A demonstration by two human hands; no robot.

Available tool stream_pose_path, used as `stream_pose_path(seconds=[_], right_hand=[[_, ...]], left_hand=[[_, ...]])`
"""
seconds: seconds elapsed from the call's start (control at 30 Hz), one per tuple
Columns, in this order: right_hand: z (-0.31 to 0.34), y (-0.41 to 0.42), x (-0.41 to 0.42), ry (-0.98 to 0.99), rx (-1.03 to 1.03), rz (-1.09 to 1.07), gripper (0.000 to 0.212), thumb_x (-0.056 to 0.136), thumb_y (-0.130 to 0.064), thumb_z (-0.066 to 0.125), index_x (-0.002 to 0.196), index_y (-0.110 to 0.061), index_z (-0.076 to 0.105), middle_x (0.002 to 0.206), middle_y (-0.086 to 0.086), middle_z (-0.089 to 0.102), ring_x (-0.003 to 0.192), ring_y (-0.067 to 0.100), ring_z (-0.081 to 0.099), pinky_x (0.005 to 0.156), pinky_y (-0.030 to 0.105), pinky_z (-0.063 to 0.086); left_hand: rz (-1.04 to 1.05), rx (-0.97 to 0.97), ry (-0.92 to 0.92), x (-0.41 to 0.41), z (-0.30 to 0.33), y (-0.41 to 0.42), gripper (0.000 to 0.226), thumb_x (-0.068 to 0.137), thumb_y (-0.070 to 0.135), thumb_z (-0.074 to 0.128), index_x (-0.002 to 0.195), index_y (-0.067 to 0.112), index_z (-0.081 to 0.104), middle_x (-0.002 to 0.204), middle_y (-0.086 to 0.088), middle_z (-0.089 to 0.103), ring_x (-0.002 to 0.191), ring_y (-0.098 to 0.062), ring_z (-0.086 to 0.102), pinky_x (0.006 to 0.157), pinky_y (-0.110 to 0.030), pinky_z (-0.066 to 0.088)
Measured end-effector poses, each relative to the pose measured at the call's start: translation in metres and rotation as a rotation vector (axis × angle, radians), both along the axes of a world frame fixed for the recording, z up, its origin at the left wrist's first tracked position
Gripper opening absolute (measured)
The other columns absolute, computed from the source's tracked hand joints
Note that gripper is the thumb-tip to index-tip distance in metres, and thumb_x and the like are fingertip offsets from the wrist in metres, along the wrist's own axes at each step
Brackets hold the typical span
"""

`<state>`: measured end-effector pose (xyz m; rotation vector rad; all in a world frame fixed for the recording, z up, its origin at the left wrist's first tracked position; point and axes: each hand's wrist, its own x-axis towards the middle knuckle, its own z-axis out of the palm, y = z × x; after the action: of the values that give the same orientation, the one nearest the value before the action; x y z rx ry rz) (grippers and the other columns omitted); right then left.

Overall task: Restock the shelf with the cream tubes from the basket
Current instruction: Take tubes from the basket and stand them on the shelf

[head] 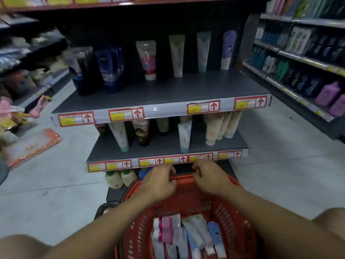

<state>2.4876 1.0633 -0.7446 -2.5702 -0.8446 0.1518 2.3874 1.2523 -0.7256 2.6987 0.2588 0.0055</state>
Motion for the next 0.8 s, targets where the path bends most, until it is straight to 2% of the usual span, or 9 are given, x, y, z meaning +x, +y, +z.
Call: stream_pose_path(seconds=[0.07, 0.17, 0.27, 0.37, 0.4, 0.53, 0.63, 0.7, 0.8], right_hand=[[-0.027, -0.004, -0.002, 0.081, -0.043, -0.017, 0.024, 0.086, -0.032, 0.056, 0.105, -0.02, 0.065, 0.102, 0.001, 0.063, 0.094, 0.021, 0.061, 0.081, 0.037, 0.053], [-0.064, -0.011, -0.004, 0.219, -0.123, -0.051, 0.02, 0.084, -0.03, 0.055, 0.093, -0.017, 0.066, 0.096, 0.005, 0.068, 0.091, 0.025, 0.065, 0.077, 0.037, 0.054], [-0.095, -0.017, -0.006, 0.33, -0.209, -0.08, 0.022, 0.086, -0.028, 0.055, 0.097, -0.015, 0.068, 0.102, 0.008, 0.072, 0.096, 0.028, 0.069, 0.081, 0.037, 0.056], [-0.128, -0.021, -0.009, 0.435, -0.32, -0.072, 0.016, 0.087, -0.027, 0.054, 0.087, -0.015, 0.064, 0.099, 0.013, 0.073, 0.094, 0.033, 0.07, 0.078, 0.036, 0.055], [-0.142, -0.023, -0.009, 0.464, -0.359, -0.086, 0.021, 0.085, -0.031, 0.053, 0.089, -0.014, 0.066, 0.1, 0.013, 0.073, 0.095, 0.034, 0.071, 0.078, 0.037, 0.055], [-0.195, -0.034, -0.013, 0.588, -0.496, -0.092, 0.041, 0.084, -0.036, 0.058, 0.113, -0.01, 0.069, 0.117, 0.016, 0.07, 0.111, 0.033, 0.067, 0.088, 0.034, 0.053], [-0.227, -0.04, -0.019, 0.657, -0.514, -0.141, 0.061, 0.087, -0.029, 0.062, 0.142, -0.005, 0.052, 0.136, 0.019, 0.06, 0.123, 0.034, 0.06, 0.097, 0.032, 0.047], [-0.238, -0.039, -0.024, 0.716, -0.535, -0.18, 0.072, 0.087, -0.036, 0.057, 0.15, -0.005, 0.042, 0.144, 0.019, 0.054, 0.13, 0.032, 0.055, 0.104, 0.031, 0.044], [-0.237, -0.029, -0.029, 0.808, -0.47, -0.286, 0.084, 0.086, -0.043, 0.061, 0.158, -0.012, 0.03, 0.156, 0.019, 0.037, 0.14, 0.036, 0.043, 0.112, 0.036, 0.038]], left_hand=[[-0.022, -0.019, 0.075, -0.002, -0.027, -0.004, 0.025, 0.087, 0.033, 0.065, 0.111, 0.026, 0.063, 0.119, 0.001, 0.067, 0.112, -0.023, 0.064, 0.09, -0.033, 0.052], [-0.03, -0.042, 0.166, -0.003, -0.062, -0.007, 0.028, 0.085, 0.032, 0.064, 0.112, 0.026, 0.064, 0.12, 0.001, 0.069, 0.111, -0.025, 0.065, 0.086, -0.033, 0.052], [-0.031, -0.068, 0.255, -0.004, -0.097, -0.006, 0.029, 0.084, 0.03, 0.063, 0.113, 0.027, 0.066, 0.12, 0.001, 0.069, 0.112, -0.025, 0.066, 0.089, -0.033, 0.053], [-0.045, -0.074, 0.343, -0.005, -0.131, -0.002, 0.029, 0.08, 0.024, 0.063, 0.108, 0.028, 0.065, 0.118, 0.0, 0.068, 0.112, -0.026, 0.067, 0.089, -0.033, 0.053], [-0.043, -0.081, 0.38, -0.006, -0.143, 0.0, 0.028, 0.08, 0.023, 0.063, 0.108, 0.029, 0.065, 0.118, -0.001, 0.068, 0.112, -0.027, 0.067, 0.088, -0.034, 0.053], [0.0, -0.095, 0.5, -0.014, -0.19, 0.007, 0.026, 0.082, 0.025, 0.066, 0.109, 0.024, 0.067, 0.117, -0.004, 0.072, 0.109, -0.03, 0.07, 0.084, -0.037, 0.057], [0.021, -0.151, 0.578, -0.022, -0.222, 0.013, 0.038, 0.079, 0.04, 0.078, 0.113, 0.026, 0.069, 0.116, 0.001, 0.076, 0.108, -0.025, 0.072, 0.084, -0.033, 0.056], [0.027, -0.15, 0.601, -0.028, -0.241, 0.016, 0.046, 0.08, 0.047, 0.08, 0.122, 0.032, 0.068, 0.122, 0.004, 0.074, 0.11, -0.022, 0.071, 0.087, -0.03, 0.055], [-0.01, -0.032, 0.653, -0.036, -0.273, 0.021, 0.055, 0.085, 0.038, 0.071, 0.138, 0.032, 0.058, 0.138, -0.001, 0.063, 0.124, -0.025, 0.063, 0.102, -0.037, 0.051]])
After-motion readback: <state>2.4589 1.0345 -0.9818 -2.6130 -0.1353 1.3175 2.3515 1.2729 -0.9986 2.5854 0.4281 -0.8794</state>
